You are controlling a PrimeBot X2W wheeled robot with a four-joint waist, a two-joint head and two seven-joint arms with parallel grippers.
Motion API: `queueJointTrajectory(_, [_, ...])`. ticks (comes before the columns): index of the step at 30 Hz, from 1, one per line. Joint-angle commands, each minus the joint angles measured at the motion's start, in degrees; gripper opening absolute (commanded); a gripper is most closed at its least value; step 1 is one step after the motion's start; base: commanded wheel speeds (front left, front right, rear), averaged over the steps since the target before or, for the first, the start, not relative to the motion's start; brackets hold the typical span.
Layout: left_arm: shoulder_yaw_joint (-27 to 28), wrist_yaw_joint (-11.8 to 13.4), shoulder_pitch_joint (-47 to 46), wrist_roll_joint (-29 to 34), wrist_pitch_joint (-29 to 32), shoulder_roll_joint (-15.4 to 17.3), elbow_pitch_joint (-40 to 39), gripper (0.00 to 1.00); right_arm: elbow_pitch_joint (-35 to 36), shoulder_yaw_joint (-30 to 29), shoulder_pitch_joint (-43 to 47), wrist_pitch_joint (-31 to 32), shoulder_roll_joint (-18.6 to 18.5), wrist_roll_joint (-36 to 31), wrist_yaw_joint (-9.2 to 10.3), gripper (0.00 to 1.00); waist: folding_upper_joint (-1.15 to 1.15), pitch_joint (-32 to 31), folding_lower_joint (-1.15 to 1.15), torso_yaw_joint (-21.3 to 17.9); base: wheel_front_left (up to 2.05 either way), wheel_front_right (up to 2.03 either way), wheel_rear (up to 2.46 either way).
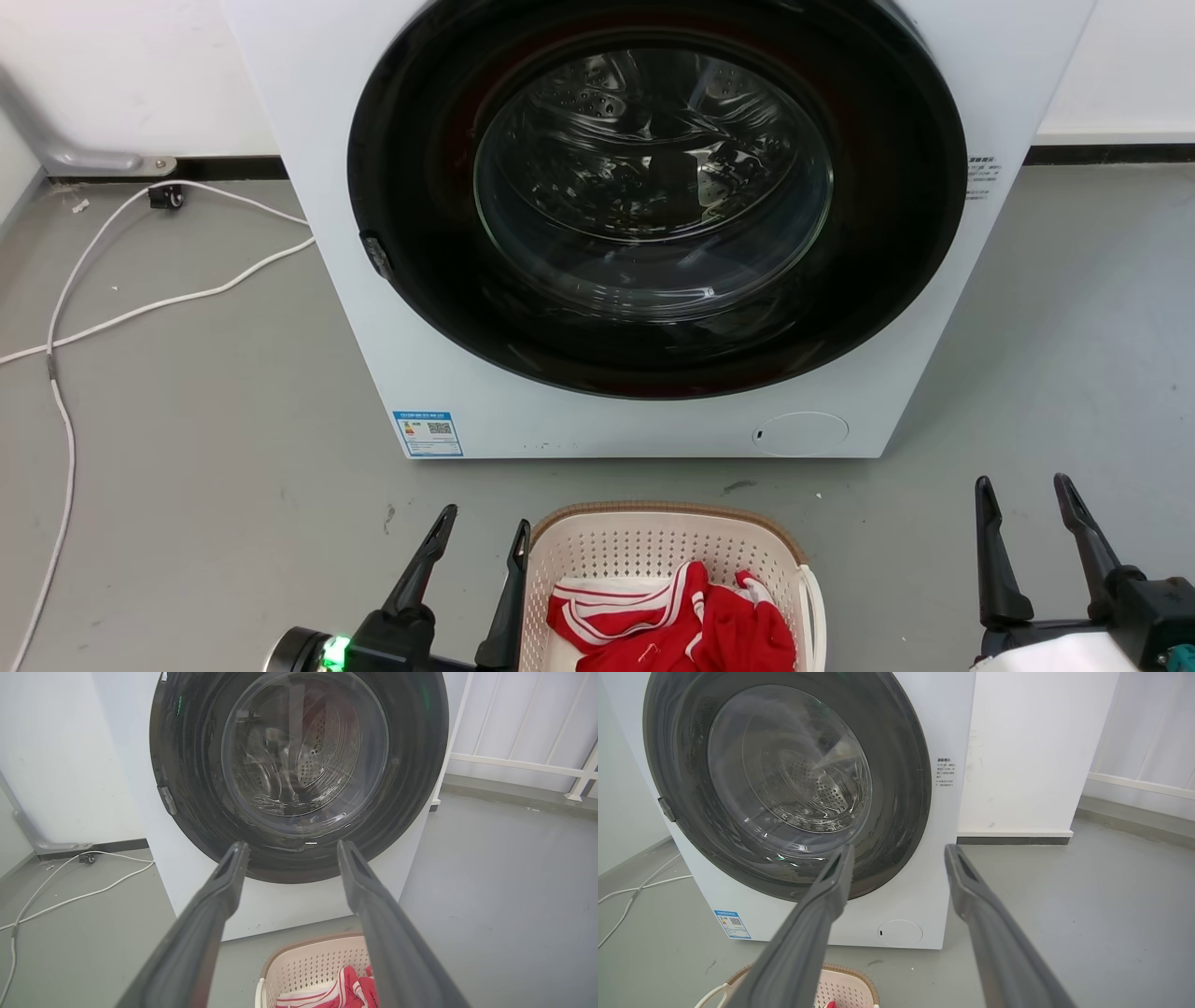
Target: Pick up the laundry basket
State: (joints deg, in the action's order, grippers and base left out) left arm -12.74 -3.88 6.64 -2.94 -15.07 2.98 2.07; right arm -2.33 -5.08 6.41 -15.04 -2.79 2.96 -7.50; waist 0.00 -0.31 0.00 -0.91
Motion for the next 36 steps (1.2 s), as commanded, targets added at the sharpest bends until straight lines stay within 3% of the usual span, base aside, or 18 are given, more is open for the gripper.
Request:
queueJointTrajectory(1, [0.02,-0.09,0.46,-0.15,-0.16,-0.07,-0.02,1.0,0.01,-0.03,0.12,-0.22,-0.17,0.07,0.02,1.0,0.0,0.04,0.0,0.03,0.0,0.0,0.0])
queueJointTrajectory(16, [0.39,-0.93,-2.2,-0.66,-0.16,-0.12,2.31,1.0,0.19,0.33,-2.17,-0.22,-0.17,0.24,0.02,1.0,0.0,4.39,0.0,0.0,0.0,0.0,0.0])
queueJointTrajectory(26, [2.23,-1.52,-10.33,-0.23,-0.16,-0.11,7.96,1.0,-2.09,1.85,-9.73,-0.18,-0.15,-1.23,0.02,1.0,0.0,15.69,0.0,-0.48,0.0,0.0,0.0])
queueJointTrajectory(36, [1.93,-2.66,-22.71,0.0,-0.16,1.17,20.21,1.0,-11.12,2.81,-19.88,0.75,-0.13,-0.14,0.02,1.0,0.0,27.24,0.0,-0.84,0.0,0.0,0.0])
